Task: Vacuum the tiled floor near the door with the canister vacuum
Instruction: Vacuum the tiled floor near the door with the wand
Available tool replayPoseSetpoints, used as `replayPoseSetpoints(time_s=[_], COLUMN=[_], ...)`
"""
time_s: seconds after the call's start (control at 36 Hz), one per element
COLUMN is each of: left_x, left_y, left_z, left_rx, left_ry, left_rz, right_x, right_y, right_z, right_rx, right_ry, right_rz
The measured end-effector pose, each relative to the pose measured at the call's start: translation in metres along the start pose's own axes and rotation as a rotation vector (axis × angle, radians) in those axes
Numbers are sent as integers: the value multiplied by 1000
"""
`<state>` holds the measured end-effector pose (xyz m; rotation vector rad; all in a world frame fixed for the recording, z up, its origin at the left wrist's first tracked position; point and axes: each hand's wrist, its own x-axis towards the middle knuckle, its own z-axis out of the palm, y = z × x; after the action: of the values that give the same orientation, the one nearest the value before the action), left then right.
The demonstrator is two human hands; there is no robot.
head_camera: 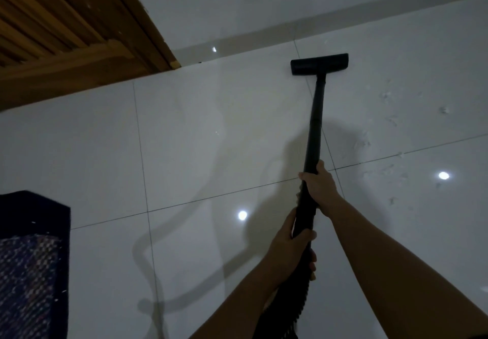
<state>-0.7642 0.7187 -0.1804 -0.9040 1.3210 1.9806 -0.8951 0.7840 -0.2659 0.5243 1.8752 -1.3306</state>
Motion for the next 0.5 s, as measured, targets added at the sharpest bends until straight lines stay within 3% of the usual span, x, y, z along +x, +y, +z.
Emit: replayPoseSetpoints(time_s=[0.5], left_x=[56], left_y=[26], left_z=[-7], left_rx=[-76], left_ry=[21], left_rz=[4], right_x=[57], right_y=[-35], right_z=[-4], right_rx=[-63], right_ry=[5], right_rz=[-53])
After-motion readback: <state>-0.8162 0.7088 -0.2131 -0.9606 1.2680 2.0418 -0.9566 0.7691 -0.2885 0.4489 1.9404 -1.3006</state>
